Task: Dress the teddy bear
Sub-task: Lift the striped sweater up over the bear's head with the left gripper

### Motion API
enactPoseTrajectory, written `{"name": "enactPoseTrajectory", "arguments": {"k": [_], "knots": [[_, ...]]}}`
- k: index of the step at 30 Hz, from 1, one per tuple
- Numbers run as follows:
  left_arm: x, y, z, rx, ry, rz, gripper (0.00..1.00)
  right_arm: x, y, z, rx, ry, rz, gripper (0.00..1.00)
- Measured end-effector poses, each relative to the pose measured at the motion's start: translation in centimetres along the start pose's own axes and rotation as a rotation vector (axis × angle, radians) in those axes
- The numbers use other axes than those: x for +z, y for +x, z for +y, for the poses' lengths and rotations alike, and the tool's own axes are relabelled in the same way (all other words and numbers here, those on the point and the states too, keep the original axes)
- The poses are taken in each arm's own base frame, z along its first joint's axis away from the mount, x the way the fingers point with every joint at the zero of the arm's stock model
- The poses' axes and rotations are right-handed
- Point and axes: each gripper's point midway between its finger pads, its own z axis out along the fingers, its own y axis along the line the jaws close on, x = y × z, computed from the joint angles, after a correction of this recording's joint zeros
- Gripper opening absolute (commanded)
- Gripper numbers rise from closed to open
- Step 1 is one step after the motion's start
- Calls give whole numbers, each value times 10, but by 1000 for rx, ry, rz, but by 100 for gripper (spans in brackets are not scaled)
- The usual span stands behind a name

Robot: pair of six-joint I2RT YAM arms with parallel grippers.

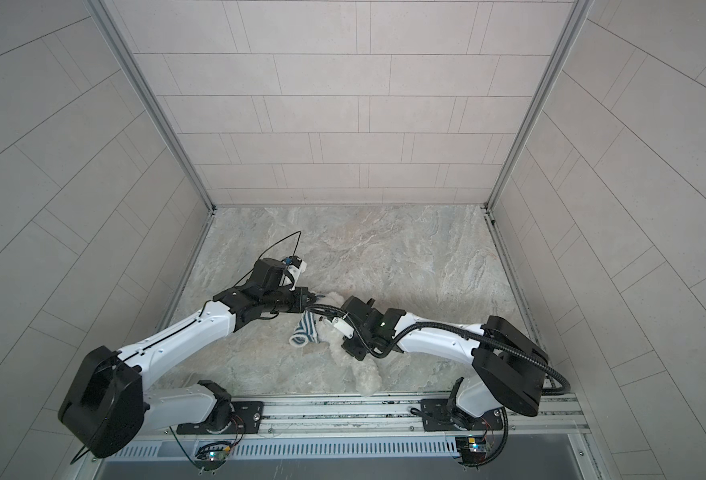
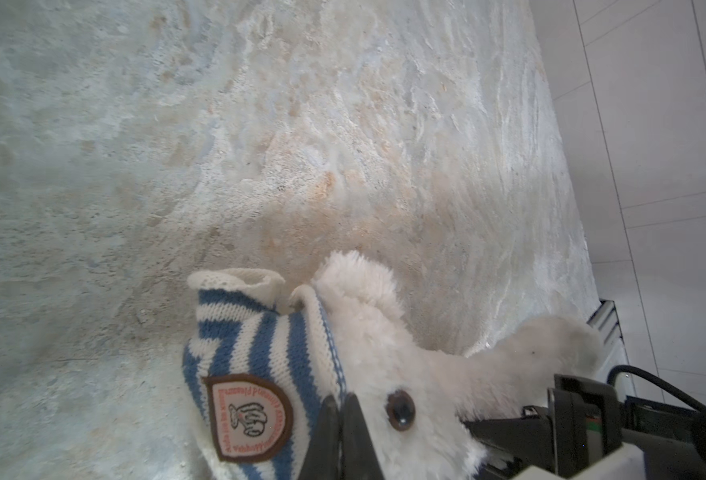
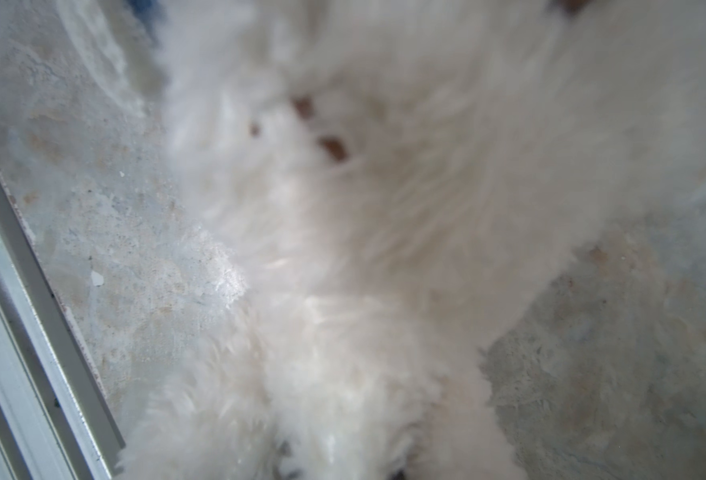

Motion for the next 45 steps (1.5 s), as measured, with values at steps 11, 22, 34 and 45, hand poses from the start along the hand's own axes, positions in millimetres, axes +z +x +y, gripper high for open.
{"name": "enactPoseTrajectory", "arguments": {"k": [11, 22, 34, 45], "knots": [[-22, 0, -65, 142, 137, 65, 0, -28, -6, 7, -33, -17, -184, 0], [-46, -8, -106, 229, 147, 77, 0, -59, -19, 2, -79, 42, -464, 0], [-66, -25, -140, 257, 163, 29, 37, -68, -47, -3, -143, 105, -643, 0], [-81, -38, -153, 248, 185, -17, 43, -69, -47, -5, -145, 124, -723, 0]]}}
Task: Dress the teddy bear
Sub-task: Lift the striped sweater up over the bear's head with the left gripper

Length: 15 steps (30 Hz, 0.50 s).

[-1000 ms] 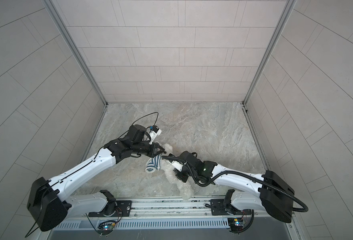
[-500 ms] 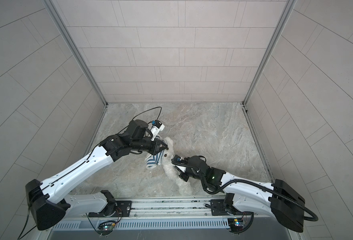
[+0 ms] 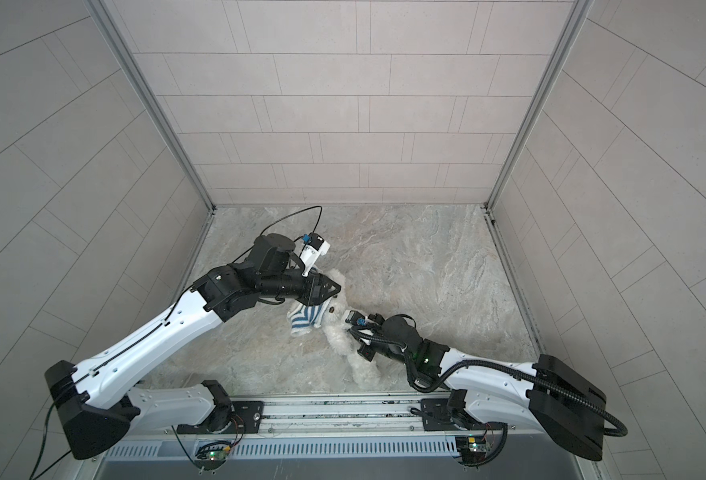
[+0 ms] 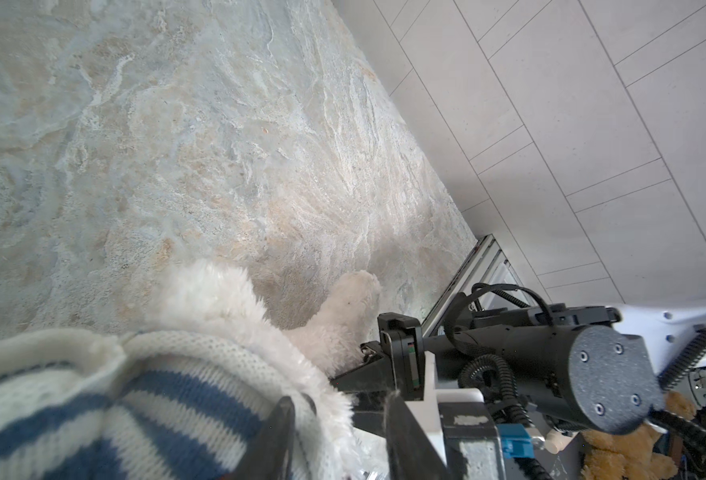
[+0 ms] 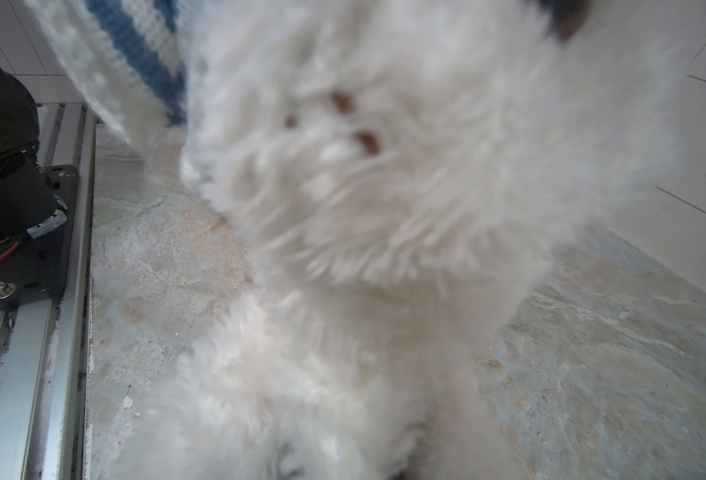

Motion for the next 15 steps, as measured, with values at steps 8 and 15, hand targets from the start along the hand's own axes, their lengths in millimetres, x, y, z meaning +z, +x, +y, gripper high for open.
{"name": "enactPoseTrajectory", "arguments": {"k": [8, 15], "knots": [[-47, -25, -22, 40, 58, -141, 45, -4, -2, -2, 1, 14, -33, 0], [-107, -36, 0, -5, 28, -321, 30, -8, -7, -3, 1, 23, -64, 0]]}}
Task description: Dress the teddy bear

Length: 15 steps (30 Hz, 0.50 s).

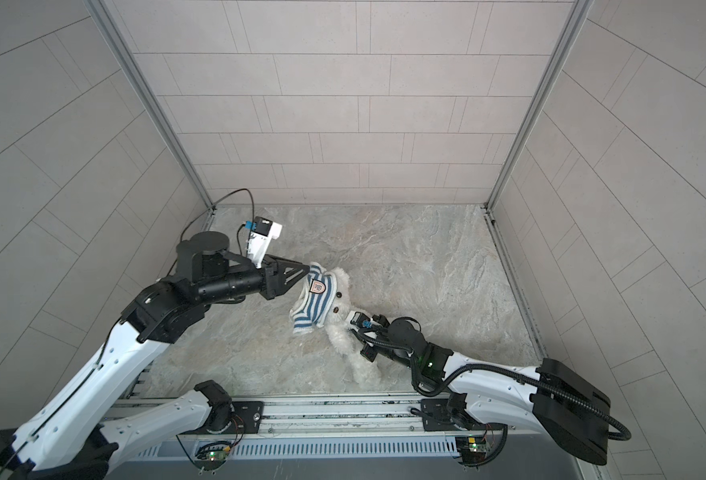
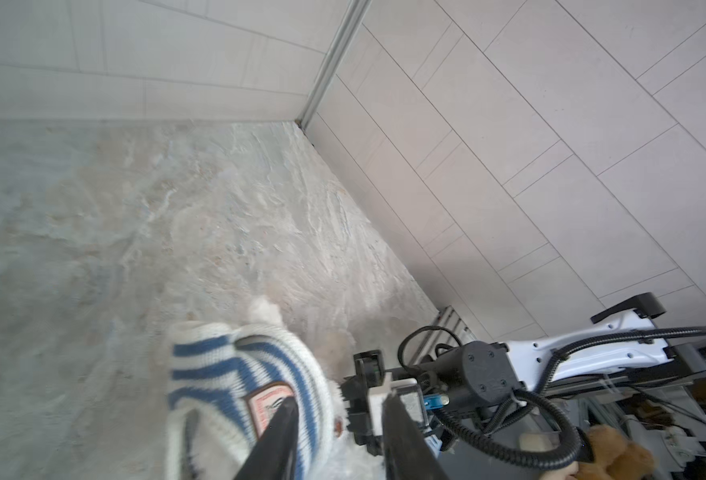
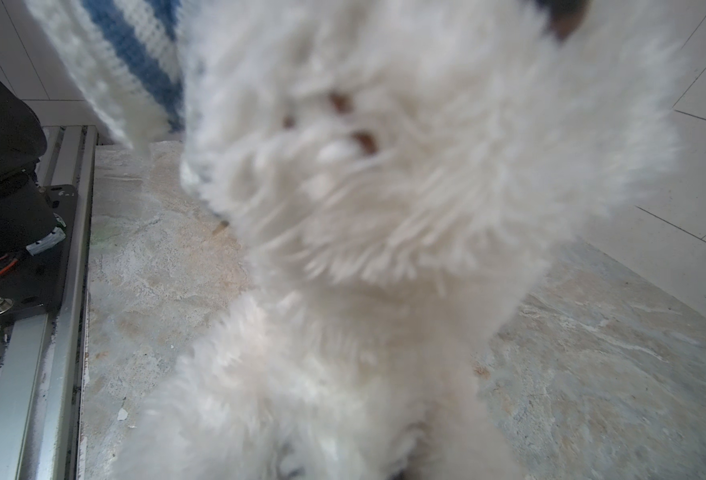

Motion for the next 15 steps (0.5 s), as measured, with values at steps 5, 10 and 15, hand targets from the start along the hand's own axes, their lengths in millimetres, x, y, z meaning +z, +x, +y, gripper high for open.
{"name": "enactPoseTrajectory", "arguments": {"k": [5, 10, 15], "knots": [[-26, 12, 27, -34, -75, -47, 29, -3, -9, -3, 2, 8, -33, 0], [-21, 42, 46, -89, -97, 22, 30, -7, -18, -4, 2, 9, -62, 0], [-7, 60, 50, -135, -60, 104, 32, -8, -18, -3, -1, 1, -60, 0]]}}
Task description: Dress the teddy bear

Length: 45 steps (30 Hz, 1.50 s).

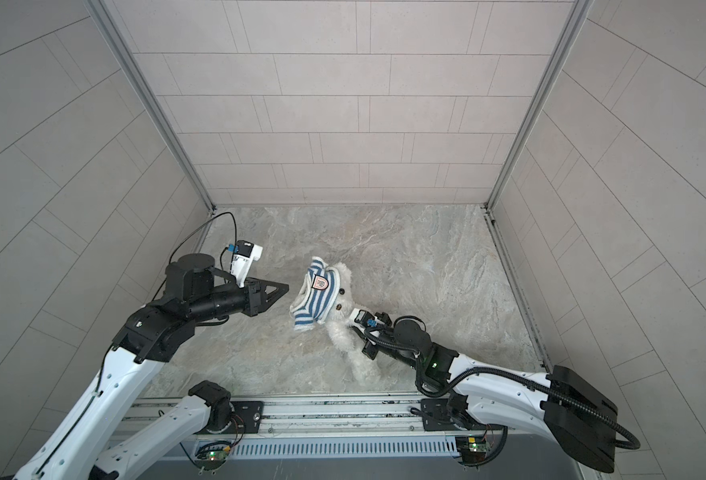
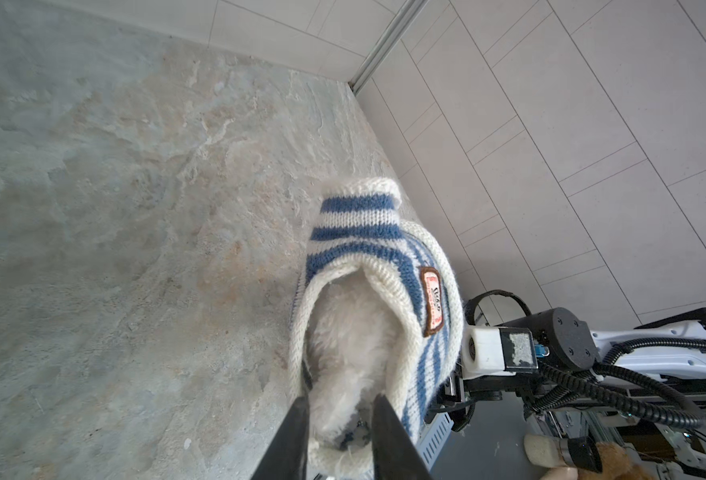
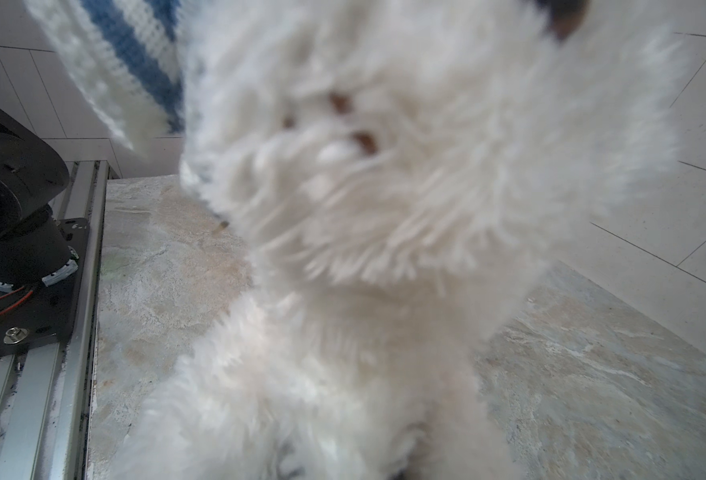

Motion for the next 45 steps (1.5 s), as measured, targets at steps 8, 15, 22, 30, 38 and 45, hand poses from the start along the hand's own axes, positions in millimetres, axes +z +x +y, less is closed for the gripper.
{"name": "enactPoseTrajectory", "arguments": {"k": [8, 15, 22, 30, 38, 45], "knots": [[19, 10, -14, 4, 81, 88, 33, 0, 4, 4, -5, -25, 16, 0], [32, 21, -21, 26, 95, 145, 29, 1, 3, 7, -21, -42, 20, 0], [26, 18, -24, 38, 93, 115, 36, 0, 2, 10, -24, -58, 17, 0], [12, 6, -1, -2, 17, 58, 26, 0, 1, 11, -29, -68, 13, 0], [14, 11, 0, -11, 21, 86, 26, 1, 0, 12, -36, -70, 10, 0], [29, 21, -10, -6, 52, 144, 38, 1, -5, 12, -42, -72, 0, 0]]}}
